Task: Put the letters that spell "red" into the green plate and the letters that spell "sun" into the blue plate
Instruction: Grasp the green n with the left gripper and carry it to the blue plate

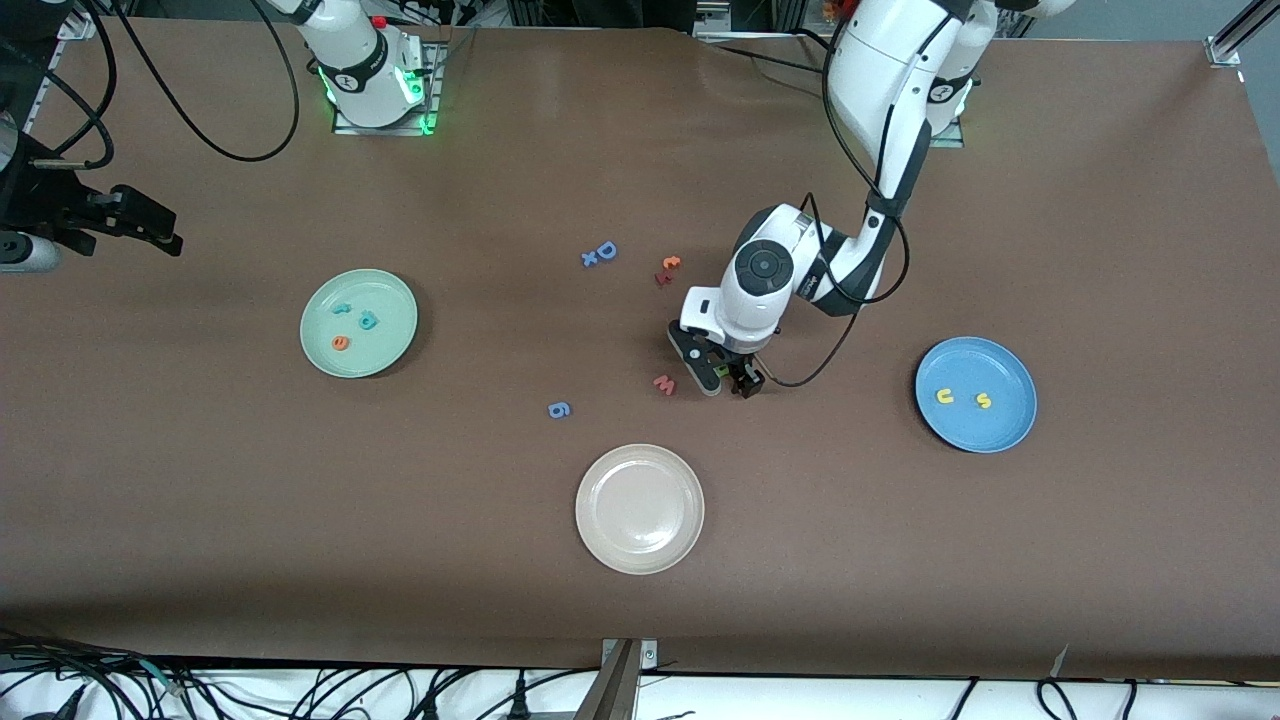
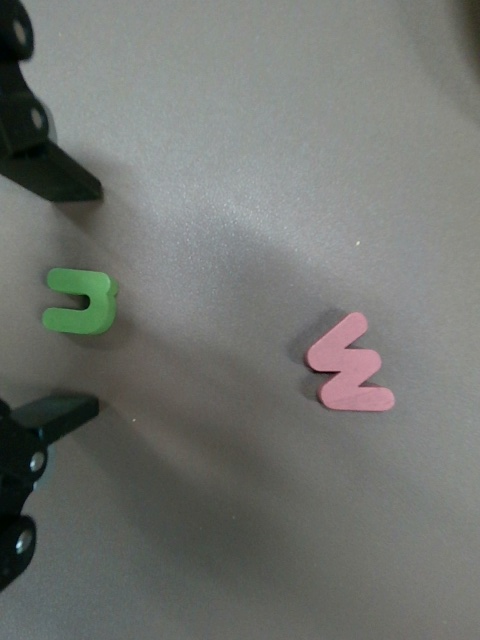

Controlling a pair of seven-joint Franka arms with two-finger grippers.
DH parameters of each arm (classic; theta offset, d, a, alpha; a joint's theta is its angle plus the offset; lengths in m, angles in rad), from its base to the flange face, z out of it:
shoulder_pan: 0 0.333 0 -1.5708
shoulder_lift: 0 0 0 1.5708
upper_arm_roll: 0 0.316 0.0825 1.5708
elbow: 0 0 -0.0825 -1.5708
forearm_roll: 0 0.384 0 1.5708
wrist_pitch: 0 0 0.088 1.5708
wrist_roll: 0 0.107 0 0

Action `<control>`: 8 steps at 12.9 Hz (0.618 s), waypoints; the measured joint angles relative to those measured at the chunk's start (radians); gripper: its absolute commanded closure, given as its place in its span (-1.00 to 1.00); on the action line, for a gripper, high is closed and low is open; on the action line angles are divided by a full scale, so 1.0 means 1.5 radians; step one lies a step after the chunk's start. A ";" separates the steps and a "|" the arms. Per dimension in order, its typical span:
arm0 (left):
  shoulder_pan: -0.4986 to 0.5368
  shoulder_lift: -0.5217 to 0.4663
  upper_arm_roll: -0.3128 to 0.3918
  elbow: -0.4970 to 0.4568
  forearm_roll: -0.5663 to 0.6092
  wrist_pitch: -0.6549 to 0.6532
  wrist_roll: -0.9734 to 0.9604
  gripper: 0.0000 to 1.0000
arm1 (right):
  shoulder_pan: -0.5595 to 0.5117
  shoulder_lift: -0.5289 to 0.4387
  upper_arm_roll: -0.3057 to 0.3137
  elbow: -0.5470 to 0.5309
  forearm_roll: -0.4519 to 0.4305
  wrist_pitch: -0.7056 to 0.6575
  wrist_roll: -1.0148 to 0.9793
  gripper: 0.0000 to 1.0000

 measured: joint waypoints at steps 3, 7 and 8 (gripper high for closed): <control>0.000 0.000 0.002 0.004 0.000 0.000 0.001 0.31 | 0.000 0.000 0.000 0.000 0.000 0.000 0.000 -1.00; 0.000 -0.001 0.008 0.007 0.000 0.000 0.004 0.72 | 0.000 0.000 0.000 0.000 0.000 0.000 0.000 -1.00; 0.000 -0.001 0.008 0.007 0.000 0.000 0.004 0.77 | 0.000 0.000 0.000 0.000 0.000 0.000 0.000 -1.00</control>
